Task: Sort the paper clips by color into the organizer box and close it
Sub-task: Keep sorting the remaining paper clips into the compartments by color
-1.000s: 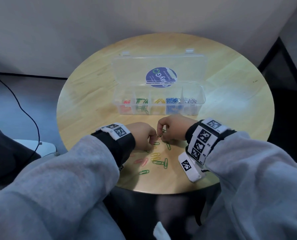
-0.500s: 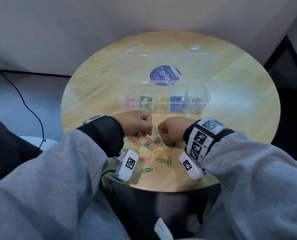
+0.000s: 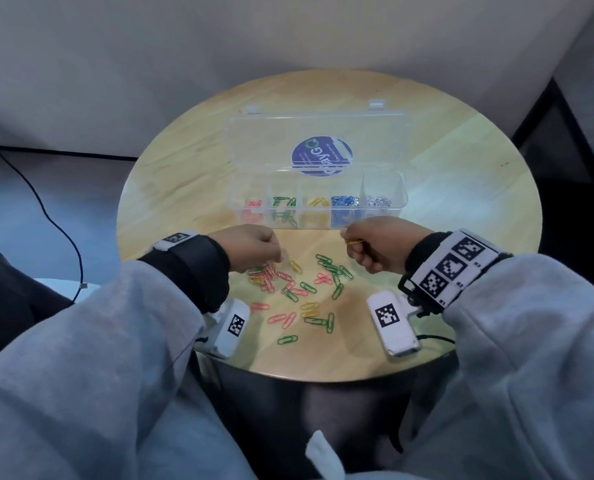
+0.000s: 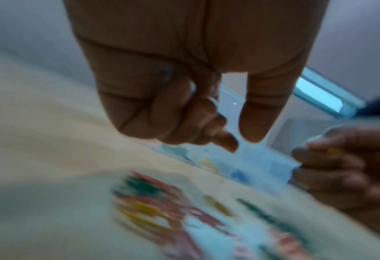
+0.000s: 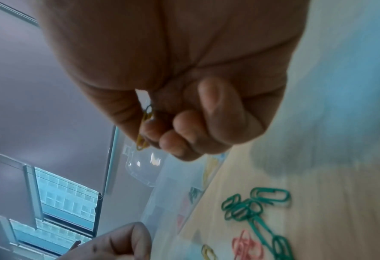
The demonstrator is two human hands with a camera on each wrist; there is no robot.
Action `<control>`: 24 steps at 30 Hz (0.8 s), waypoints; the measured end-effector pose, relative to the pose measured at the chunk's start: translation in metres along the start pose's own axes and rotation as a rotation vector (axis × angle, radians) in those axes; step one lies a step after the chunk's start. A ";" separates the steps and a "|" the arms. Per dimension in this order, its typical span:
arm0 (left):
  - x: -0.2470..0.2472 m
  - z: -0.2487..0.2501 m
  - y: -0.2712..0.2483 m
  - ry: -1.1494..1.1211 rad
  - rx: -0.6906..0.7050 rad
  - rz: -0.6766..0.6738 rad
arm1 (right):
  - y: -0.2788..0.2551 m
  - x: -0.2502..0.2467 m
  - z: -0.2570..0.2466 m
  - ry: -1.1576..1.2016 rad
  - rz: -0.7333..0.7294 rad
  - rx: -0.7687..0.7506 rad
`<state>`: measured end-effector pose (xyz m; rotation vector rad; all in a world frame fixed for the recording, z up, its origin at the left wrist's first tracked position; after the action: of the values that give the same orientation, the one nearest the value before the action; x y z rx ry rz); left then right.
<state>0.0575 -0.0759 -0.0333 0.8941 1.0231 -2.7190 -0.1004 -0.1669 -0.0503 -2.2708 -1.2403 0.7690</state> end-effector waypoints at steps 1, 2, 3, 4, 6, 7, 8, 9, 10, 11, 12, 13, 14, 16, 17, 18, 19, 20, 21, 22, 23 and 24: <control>-0.008 -0.001 -0.002 0.160 0.018 0.054 | 0.001 0.001 0.001 -0.013 -0.003 -0.004; -0.014 -0.002 -0.005 0.297 0.013 0.101 | 0.000 0.004 0.000 -0.024 -0.025 -0.014; -0.019 -0.003 -0.008 0.398 -0.002 0.128 | -0.001 0.009 -0.002 -0.030 -0.058 -0.027; -0.021 -0.006 -0.010 0.473 -0.022 0.135 | -0.001 0.015 -0.004 -0.031 -0.089 -0.039; -0.020 -0.010 -0.011 0.565 -0.049 0.116 | -0.002 0.026 -0.008 -0.034 -0.125 -0.042; -0.017 -0.013 -0.010 0.589 -0.051 0.100 | -0.003 0.032 -0.009 -0.048 -0.134 -0.037; -0.014 -0.015 -0.009 0.604 -0.047 0.085 | -0.003 0.036 -0.011 -0.097 -0.140 -0.038; -0.011 -0.015 -0.008 0.615 -0.037 0.072 | -0.004 0.040 -0.014 -0.208 -0.135 -0.053; -0.007 -0.014 -0.007 0.622 -0.024 0.062 | -0.007 0.043 -0.017 -0.375 -0.121 -0.077; -0.004 -0.013 -0.006 0.630 -0.011 0.054 | -0.009 0.045 -0.019 -0.551 -0.105 -0.105; -0.002 -0.013 -0.004 0.634 0.000 0.050 | -0.010 0.049 -0.021 -0.697 -0.094 -0.131; 0.000 -0.012 -0.003 0.634 0.009 0.049 | -0.012 0.053 -0.021 -0.797 -0.090 -0.140; 0.001 -0.013 -0.001 0.630 0.015 0.046 | -0.012 0.056 -0.020 -0.863 -0.088 -0.137; 0.002 -0.012 0.001 0.626 0.033 0.045 | -0.012 0.063 -0.019 -0.973 -0.073 -0.137; 0.002 -0.012 0.002 0.629 0.047 0.048 | -0.012 0.066 -0.019 -1.017 -0.071 -0.146; 0.002 -0.011 0.003 0.634 0.060 0.053 | -0.011 0.070 -0.019 -1.049 -0.072 -0.164; 0.002 -0.010 0.003 0.638 0.070 0.059 | -0.010 0.074 -0.020 -1.078 -0.076 -0.183; 0.002 -0.010 0.003 0.641 0.076 0.066 | -0.010 0.077 -0.022 -1.104 -0.076 -0.207; 0.003 -0.009 0.004 0.640 0.079 0.069 | -0.009 0.079 -0.024 -1.124 -0.073 -0.226; 0.003 -0.009 0.005 0.632 0.082 0.069 | -0.008 0.081 -0.025 -1.140 -0.071 -0.239; 0.003 -0.010 0.006 0.618 0.084 0.068 | -0.008 0.082 -0.025 -1.159 -0.072 -0.245; 0.004 -0.011 0.007 0.599 0.086 0.066 | -0.007 0.083 -0.026 -1.177 -0.074 -0.249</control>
<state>0.0615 -0.0739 -0.0456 1.7874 0.9259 -2.4993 -0.0509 -0.0949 -0.0479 -1.8592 -1.9264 2.1770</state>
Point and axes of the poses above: each hand's wrist, its own y-axis towards the middle knuckle, its own x-axis out of the palm, z = x × y, the point moved 8 cm from there along y, towards the middle knuckle, and after that the axes turned 8 degrees about -y, right-handed, at the moved point
